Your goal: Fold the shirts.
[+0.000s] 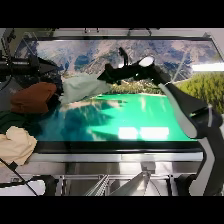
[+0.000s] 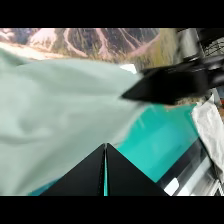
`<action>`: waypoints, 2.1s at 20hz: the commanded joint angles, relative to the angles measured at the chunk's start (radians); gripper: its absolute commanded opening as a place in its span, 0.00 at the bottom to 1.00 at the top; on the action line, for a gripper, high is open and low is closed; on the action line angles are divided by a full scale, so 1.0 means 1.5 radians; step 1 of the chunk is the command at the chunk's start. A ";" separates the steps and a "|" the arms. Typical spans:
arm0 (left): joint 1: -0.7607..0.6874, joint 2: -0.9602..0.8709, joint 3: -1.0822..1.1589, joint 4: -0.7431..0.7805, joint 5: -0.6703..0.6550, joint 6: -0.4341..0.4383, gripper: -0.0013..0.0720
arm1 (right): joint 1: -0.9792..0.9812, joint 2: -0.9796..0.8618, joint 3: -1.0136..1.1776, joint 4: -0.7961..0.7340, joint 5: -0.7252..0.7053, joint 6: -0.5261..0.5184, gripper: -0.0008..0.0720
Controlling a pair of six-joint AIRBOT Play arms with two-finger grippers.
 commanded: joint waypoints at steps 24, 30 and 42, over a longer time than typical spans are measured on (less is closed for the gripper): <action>-0.006 0.000 -0.075 -0.001 -0.045 -0.005 0.03 | -0.860 0.389 0.002 -0.537 0.489 0.279 0.04; -0.006 0.000 -0.106 -0.004 -0.024 0.021 0.03 | -0.860 0.482 -0.134 -0.784 0.490 0.255 0.04; -0.006 0.000 -0.106 -0.004 -0.042 0.024 0.03 | -0.860 0.484 -0.554 -0.980 0.359 0.246 0.73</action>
